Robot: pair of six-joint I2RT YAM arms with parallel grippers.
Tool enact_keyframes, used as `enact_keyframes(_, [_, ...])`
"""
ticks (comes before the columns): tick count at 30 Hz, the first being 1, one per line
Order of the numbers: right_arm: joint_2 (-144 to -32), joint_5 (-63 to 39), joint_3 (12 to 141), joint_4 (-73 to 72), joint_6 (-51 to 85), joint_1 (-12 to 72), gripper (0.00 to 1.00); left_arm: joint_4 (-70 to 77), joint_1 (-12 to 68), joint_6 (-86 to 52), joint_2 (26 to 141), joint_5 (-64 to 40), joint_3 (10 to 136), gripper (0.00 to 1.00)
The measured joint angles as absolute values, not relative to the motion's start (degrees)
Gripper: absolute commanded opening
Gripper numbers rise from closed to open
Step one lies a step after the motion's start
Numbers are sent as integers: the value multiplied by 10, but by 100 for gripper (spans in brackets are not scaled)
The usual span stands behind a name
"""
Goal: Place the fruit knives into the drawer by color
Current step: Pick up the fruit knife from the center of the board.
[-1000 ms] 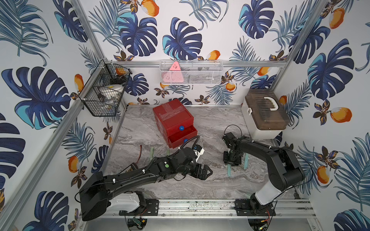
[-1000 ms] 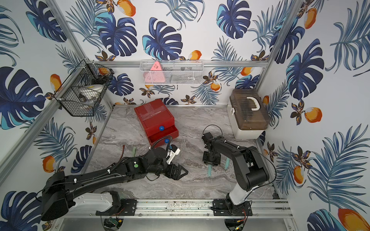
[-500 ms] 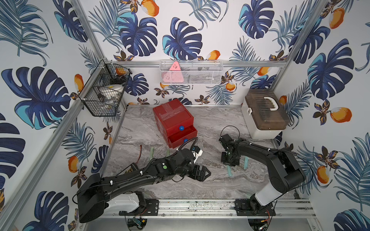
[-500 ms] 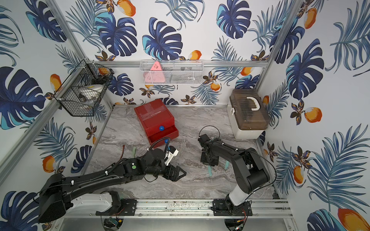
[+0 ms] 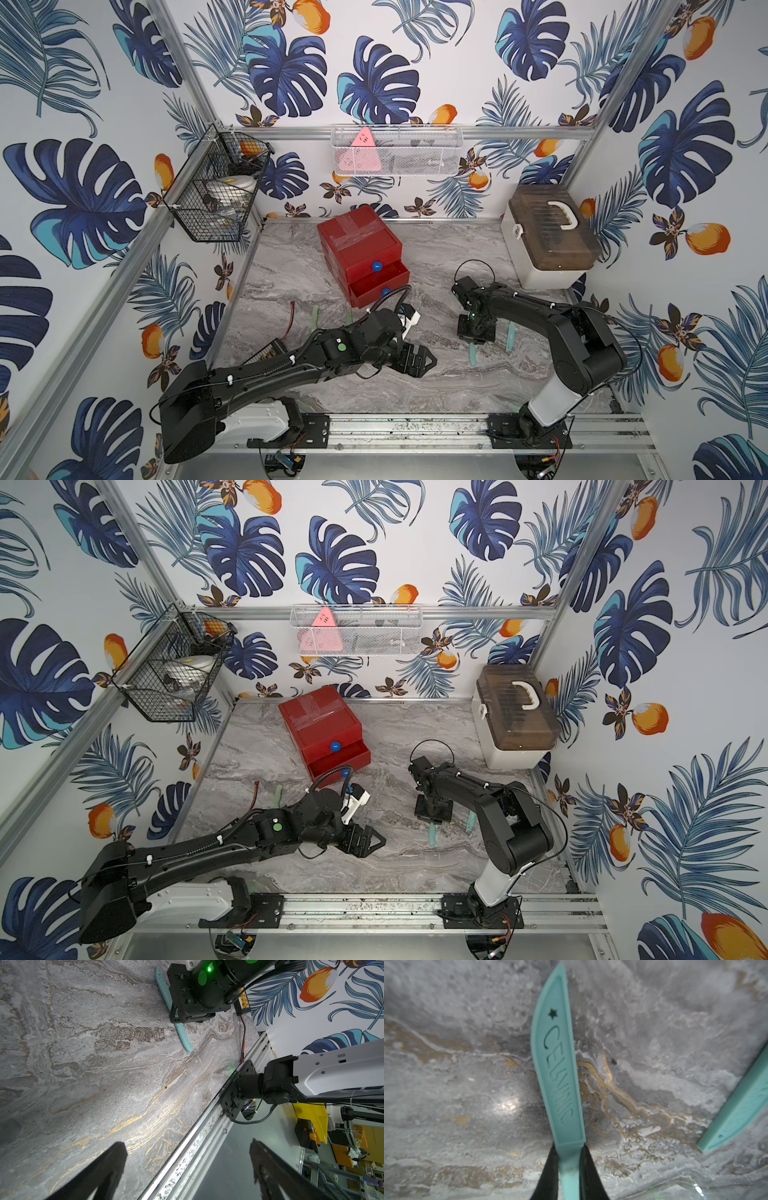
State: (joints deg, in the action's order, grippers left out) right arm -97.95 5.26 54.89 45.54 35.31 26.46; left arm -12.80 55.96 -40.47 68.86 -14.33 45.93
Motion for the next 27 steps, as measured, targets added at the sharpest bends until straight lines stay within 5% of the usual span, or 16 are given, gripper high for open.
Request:
enact_keyframes(20, [-982, 17, 597, 466, 349, 264, 0, -144, 538, -388, 698, -148, 480, 99])
enact_keyframes(27, [-997, 9, 611, 466, 338, 264, 22, -143, 529, -388, 706, -154, 480, 99])
